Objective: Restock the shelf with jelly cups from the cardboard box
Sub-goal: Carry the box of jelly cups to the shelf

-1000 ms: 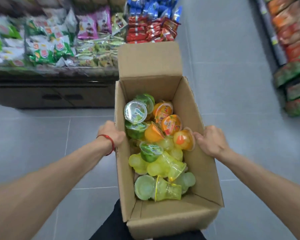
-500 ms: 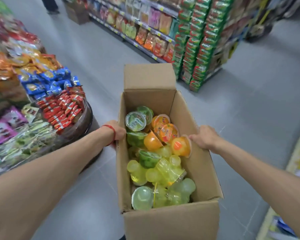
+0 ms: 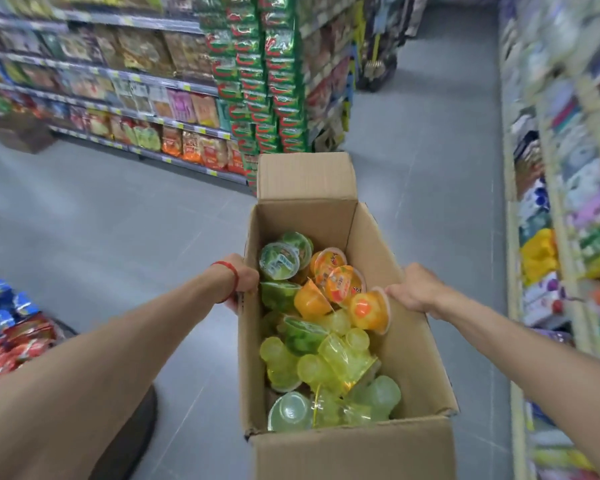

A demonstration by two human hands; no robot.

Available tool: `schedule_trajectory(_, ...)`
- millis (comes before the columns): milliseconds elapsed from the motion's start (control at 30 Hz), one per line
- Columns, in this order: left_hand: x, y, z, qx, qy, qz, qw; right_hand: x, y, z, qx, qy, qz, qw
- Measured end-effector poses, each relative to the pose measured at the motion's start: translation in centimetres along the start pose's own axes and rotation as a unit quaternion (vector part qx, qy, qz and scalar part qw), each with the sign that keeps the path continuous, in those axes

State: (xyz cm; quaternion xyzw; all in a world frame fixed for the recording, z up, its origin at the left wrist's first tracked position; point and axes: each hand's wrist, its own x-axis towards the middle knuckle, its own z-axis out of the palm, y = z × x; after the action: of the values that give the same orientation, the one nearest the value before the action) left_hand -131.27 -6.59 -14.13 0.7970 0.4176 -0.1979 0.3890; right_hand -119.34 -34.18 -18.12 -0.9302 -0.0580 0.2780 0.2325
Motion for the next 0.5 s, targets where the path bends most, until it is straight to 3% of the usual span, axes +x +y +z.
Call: schedule_trajectory(500,19.2,27.4,4.1,0.07,-0.033,0.057,0.995,23.9,3.2,-17.2,-0.009,0.037,0.059,0.998)
